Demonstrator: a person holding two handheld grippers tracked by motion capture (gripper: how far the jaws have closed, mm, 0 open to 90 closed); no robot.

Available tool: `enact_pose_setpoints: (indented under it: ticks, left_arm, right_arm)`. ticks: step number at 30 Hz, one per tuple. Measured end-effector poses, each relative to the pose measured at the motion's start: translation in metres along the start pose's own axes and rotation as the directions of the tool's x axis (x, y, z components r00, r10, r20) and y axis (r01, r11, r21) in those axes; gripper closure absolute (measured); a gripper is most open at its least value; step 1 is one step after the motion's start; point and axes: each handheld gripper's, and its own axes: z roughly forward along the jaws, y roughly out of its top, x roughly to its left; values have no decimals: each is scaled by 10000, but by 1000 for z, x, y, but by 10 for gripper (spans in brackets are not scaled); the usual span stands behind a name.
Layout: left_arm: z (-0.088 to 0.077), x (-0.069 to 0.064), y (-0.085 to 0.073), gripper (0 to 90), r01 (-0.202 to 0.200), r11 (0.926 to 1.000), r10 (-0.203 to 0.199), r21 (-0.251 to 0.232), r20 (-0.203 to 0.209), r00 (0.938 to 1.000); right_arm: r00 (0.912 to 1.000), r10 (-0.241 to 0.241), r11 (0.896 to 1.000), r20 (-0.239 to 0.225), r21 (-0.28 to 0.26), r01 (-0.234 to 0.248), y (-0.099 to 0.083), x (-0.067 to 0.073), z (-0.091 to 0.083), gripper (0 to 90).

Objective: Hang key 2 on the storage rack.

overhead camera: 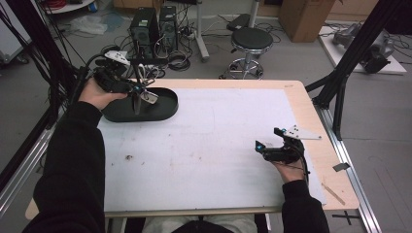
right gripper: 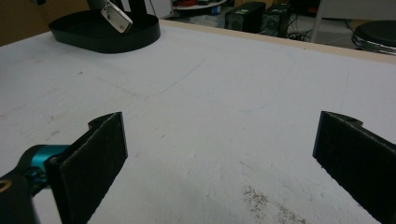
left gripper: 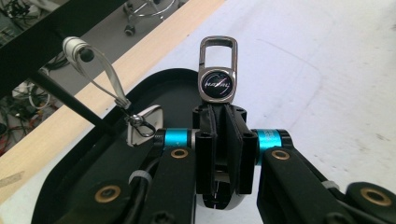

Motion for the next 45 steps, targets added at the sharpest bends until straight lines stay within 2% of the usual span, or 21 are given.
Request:
enact_pose_setpoints:
  ticks: [1,3,10,16,18,19,20,21,24,27,31,35,39,40,41,42,45]
  left_arm:
    - [6,1,3,825,-49,9996,53,285,-137,9999]
    - [11,3,8,825,-203,9987,216,464,-272,9994]
    - [19,7,27,825,-212,9996,216,160,-285,9994]
    - [27,9,41,825,-89,9996,105,250,-658,9978]
    - [29,11,44,825,1,9997,18,224,-862,9963]
    - [32,14,46,824,110,9997,-84,228,-1088,9940]
    - [32,14,46,825,110,9997,-84,228,-1088,9940]
    - [36,15,47,824,299,9994,-277,181,-1118,9934]
    - [39,16,47,824,247,9992,-212,299,-1117,9935]
    - [45,15,48,823,268,9989,-216,376,-1326,9909]
    - [52,12,49,823,197,9984,-98,523,-1829,9831]
    - [55,11,49,822,164,9982,-45,576,-2012,9795]
    - [61,9,48,820,55,9961,139,881,-2181,9758]
    - [63,9,46,819,294,9976,-152,635,-2148,9765]
    - [63,9,46,819,294,9976,-152,635,-2148,9765]
    - [65,12,44,819,466,9973,-337,564,-2112,9769]
    - [68,13,42,817,507,9969,-367,608,-2127,9764]
  right_arm:
    - [10000,-17,10000,-13,22,17,0,0,0,21]
    - [10000,1,10000,-38,42,0,0,0,1,21]
    - [10000,-81,9999,-54,60,82,0,0,2,21]
    - [10000,-66,9999,-62,148,67,-1,-1,2,21]
    - [9999,-108,9998,-89,150,109,-1,-1,3,21]
    - [9999,-86,9998,-99,170,87,-1,0,2,21]
    - [9999,-86,9998,-99,170,87,-1,0,2,21]
    - [9999,-131,9998,-58,134,131,-1,1,1,21]
    - [9999,-117,9999,-54,90,117,0,1,1,21]
    - [9999,-127,9999,-78,13,127,0,0,0,21]
    - [9998,-115,9999,-134,34,115,0,0,1,21]
    - [9999,-51,10000,-119,-71,50,0,-1,0,21]
    - [9999,-15,9999,-154,-125,13,0,-2,0,22]
    - [9999,28,9999,-155,-119,-30,0,-1,0,21]
    - [9999,-1,9999,-150,-125,0,0,-1,-1,21]
    - [9999,24,9999,-149,-134,-26,0,-1,-1,21]
    - [9999,23,9999,-146,-132,-25,1,-1,-1,21]
